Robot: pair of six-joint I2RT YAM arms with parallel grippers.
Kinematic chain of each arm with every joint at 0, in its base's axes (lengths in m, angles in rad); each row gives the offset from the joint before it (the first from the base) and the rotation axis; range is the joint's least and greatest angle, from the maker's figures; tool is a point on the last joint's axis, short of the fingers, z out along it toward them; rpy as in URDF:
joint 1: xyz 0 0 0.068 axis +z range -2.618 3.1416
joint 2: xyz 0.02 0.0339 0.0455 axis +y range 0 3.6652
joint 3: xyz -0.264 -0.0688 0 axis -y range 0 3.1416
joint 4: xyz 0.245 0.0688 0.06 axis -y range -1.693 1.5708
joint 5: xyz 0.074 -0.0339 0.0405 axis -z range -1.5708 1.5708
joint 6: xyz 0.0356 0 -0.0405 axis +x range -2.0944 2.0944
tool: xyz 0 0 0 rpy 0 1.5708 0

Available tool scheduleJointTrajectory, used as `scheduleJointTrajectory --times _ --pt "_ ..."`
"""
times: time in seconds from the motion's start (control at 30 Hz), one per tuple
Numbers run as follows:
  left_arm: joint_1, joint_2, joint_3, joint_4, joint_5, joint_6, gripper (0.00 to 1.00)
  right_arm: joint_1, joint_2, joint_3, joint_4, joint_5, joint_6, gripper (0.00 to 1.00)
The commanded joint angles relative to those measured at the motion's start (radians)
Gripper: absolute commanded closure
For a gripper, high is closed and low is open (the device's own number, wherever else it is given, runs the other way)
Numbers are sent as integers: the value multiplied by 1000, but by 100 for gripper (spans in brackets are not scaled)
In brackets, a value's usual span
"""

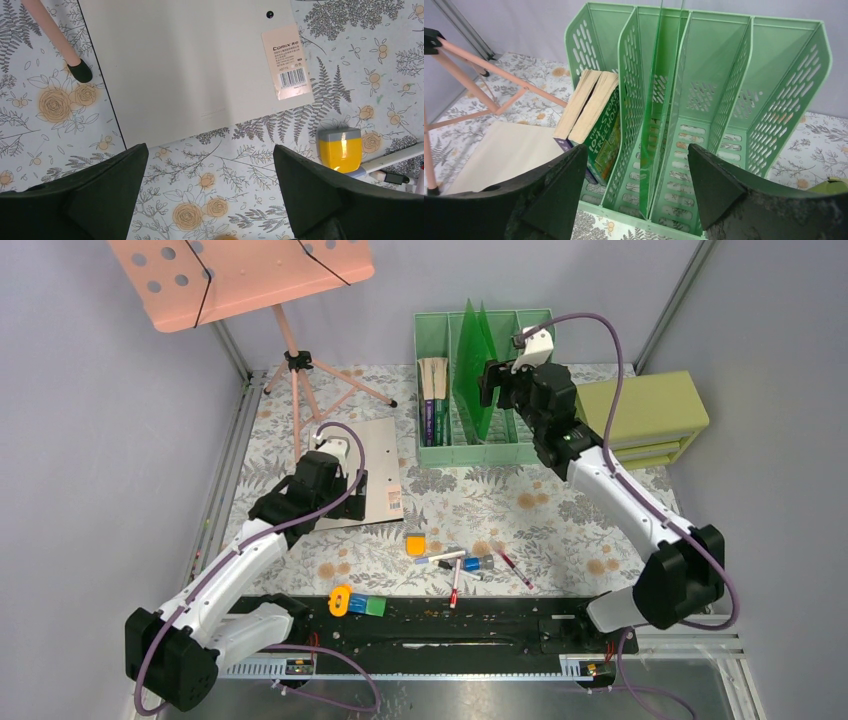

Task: Organize the desk
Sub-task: Place the folder in the storage box, then pick up the folder from the center of the board.

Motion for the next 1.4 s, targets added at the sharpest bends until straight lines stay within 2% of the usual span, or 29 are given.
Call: scheduleJointTrajectory --times 0.0,0.3,0.5,0.77,1.07,1.37 --pt "-9 1 44 6 -32 8 1 8 -95 45 -69 -32 53 19" --pt "-14 14 49 1 -33 8 1 8 -236 34 -260 -104 159 14" --pt "-20 27 51 0 -32 8 1 8 -345 -48 -334 -142 228 6" --pt "-20 51 53 0 -26 4 1 8 -434 -139 -495 -174 285 2" --pt "-20 96 53 1 -16 -24 1 24 -430 -285 -565 -221 326 6" --pt "-19 214 72 -17 55 -34 1 109 -300 -344 -539 -245 361 14"
